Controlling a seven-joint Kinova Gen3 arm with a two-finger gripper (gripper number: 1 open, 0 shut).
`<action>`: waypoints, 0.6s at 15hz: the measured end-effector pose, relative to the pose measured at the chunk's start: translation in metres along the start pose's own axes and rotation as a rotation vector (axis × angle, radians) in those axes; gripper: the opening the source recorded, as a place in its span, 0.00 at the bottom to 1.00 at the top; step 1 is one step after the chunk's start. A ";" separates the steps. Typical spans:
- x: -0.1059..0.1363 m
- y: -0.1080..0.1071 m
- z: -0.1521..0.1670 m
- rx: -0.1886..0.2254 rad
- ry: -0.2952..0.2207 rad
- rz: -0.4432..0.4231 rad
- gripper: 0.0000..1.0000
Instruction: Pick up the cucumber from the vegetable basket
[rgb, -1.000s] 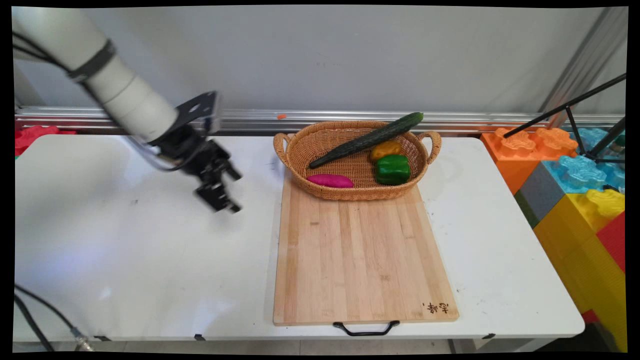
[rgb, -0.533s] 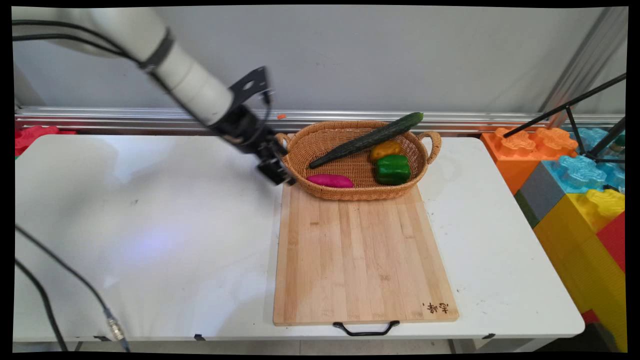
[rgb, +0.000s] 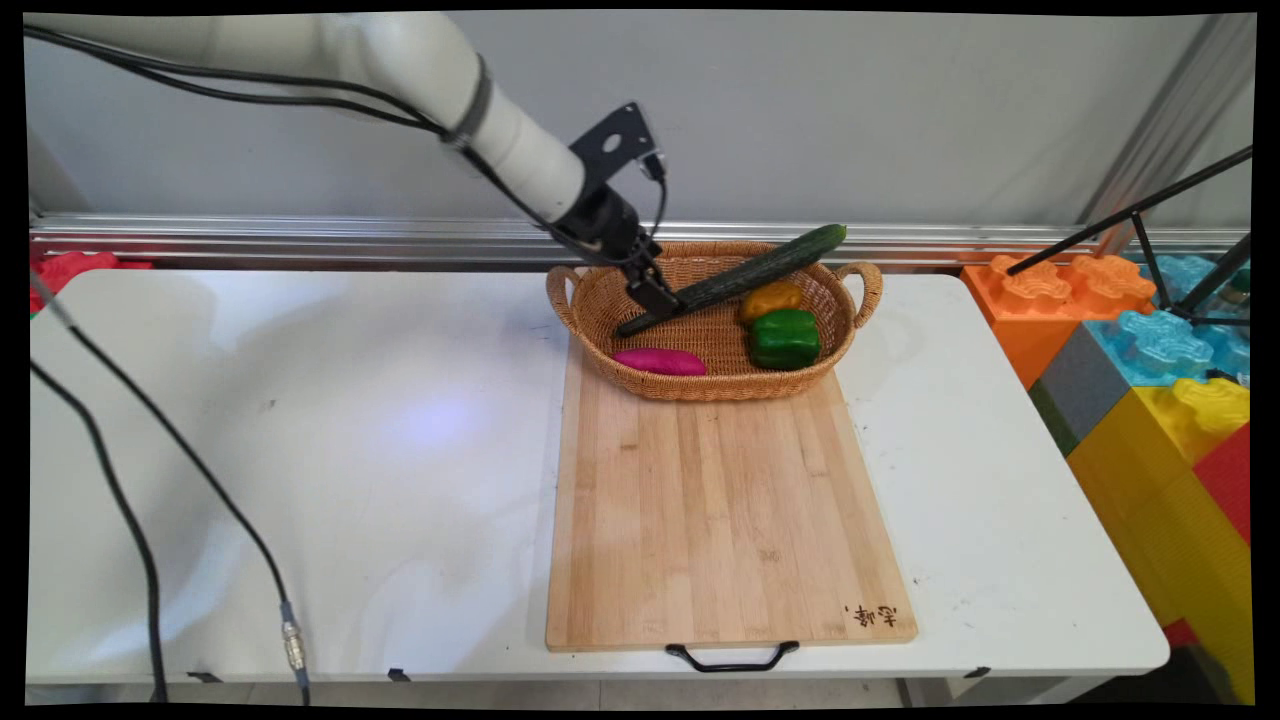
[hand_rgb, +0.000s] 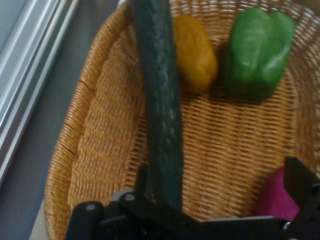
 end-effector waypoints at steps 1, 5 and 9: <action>0.002 -0.001 0.010 0.009 -0.004 -0.003 1.00; 0.002 -0.004 0.040 0.031 -0.015 -0.027 1.00; 0.002 -0.006 0.070 0.046 -0.013 -0.054 1.00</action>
